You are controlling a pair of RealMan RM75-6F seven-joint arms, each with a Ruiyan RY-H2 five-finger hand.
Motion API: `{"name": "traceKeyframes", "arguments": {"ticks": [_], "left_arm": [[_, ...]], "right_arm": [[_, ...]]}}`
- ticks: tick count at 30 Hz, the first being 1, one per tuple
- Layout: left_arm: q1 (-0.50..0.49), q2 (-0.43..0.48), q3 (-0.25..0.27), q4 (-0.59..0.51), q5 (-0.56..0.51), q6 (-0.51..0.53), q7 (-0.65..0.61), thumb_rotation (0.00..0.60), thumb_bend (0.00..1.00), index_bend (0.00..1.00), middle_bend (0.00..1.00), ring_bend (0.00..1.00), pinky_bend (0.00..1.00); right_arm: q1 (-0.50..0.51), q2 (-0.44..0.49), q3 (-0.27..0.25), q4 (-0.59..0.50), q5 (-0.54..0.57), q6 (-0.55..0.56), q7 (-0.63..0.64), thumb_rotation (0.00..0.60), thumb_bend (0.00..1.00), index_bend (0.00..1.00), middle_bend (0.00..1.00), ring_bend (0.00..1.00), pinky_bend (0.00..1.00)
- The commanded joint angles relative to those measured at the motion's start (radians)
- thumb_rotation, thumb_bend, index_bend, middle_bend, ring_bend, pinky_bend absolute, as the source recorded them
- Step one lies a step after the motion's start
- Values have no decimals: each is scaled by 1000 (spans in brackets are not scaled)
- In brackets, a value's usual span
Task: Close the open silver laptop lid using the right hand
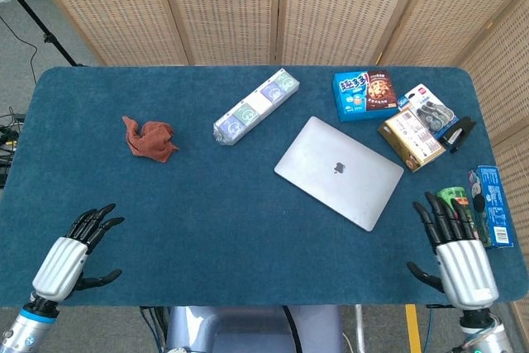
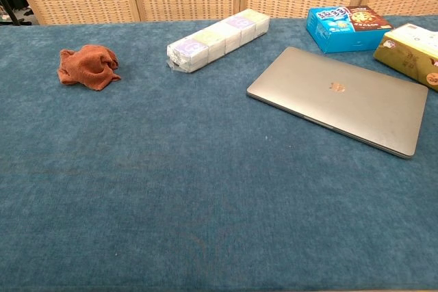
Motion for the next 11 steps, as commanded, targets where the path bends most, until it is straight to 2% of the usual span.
{"name": "traceKeyframes", "arguments": {"ticks": [1, 11], "left_arm": [[11, -25, -15, 16, -8, 22, 3, 600, 128, 181, 90, 116, 100], [18, -46, -20, 33, -8, 33, 0, 600, 128, 181, 89, 116, 100]], "right_arm": [[-83, 3, 22, 111, 5, 63, 131, 600, 133, 0, 0, 0, 0], [-116, 10, 71, 140, 5, 31, 177, 600, 134, 0, 0, 0, 0]]}}
